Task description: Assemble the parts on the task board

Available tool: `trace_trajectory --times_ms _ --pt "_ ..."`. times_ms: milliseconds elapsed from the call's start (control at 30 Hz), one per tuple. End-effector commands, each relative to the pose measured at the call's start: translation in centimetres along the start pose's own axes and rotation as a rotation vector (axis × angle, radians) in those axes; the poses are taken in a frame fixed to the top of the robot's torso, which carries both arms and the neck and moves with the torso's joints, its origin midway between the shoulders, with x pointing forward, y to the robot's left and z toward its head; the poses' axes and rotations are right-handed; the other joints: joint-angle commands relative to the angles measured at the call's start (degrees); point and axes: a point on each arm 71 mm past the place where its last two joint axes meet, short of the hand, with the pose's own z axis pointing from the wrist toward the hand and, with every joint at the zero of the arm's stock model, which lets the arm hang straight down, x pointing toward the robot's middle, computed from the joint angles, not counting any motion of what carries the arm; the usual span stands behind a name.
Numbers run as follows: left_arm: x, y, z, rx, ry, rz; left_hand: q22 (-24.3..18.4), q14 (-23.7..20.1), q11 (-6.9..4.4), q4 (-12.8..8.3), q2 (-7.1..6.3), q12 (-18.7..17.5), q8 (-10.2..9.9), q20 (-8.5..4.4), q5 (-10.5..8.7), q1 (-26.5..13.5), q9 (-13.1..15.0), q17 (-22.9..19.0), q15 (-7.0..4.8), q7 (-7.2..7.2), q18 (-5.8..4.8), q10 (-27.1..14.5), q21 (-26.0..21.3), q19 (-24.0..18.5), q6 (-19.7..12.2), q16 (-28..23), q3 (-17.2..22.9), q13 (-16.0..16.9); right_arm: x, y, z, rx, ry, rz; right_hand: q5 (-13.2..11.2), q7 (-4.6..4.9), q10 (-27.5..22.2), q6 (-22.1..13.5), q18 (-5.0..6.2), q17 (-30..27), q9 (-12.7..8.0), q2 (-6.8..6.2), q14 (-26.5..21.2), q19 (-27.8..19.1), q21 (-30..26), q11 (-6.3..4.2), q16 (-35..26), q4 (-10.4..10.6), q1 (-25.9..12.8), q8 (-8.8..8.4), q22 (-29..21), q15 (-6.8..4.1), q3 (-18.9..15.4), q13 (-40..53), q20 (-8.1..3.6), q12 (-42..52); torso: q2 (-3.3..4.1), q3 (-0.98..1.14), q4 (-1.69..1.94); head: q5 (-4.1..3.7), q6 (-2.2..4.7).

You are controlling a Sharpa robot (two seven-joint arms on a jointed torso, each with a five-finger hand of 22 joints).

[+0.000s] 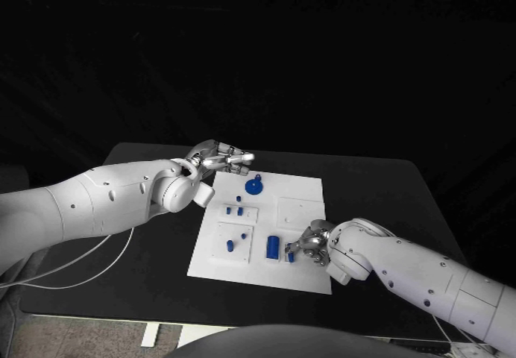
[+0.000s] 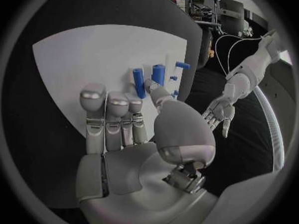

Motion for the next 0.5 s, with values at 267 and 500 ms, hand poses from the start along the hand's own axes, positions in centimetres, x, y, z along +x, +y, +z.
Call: trace_trajectory --times_ms 267,500 --pt "0.31 -0.08 0.07 0.002 0.024 0.000 -0.10 -0.51 0.05 -0.03 0.38 -0.25 -0.03 0.40 0.37 -0.15 0.00 0.06 0.01 -0.02 0.23 -0.36 0.32 -0.18 0.01 -0.21 0.29 0.01 0.60 0.28 0.12 -0.003 0.037 -0.055 -4.03 0.13 0.26 0.38 -0.68 -0.02 -0.03 -0.48 0.06 1.11 -0.23 -0.08 -0.02 1.42 -0.49 -0.04 5.30 -0.23 -1.14 -0.25 -0.29 -0.30 0.01 0.03 0.00 0.08 0.00" --pt "0.31 -0.08 0.08 0.002 0.023 0.002 -0.10 -0.53 0.05 -0.13 0.44 -0.25 -0.02 0.42 0.37 -0.05 0.01 0.07 0.02 -0.02 0.25 -0.39 0.34 -0.18 0.02 -0.20 0.30 0.01 0.64 0.31 0.14 -0.005 0.037 -0.056 -8.91 0.25 0.35 0.42 -0.62 0.03 0.00 -0.97 0.06 1.14 -0.21 0.04 -0.01 5.34 0.32 -0.03 5.32 -0.15 -5.15 -0.43 -0.21 -0.20 0.00 0.05 -0.03 0.15 0.05"
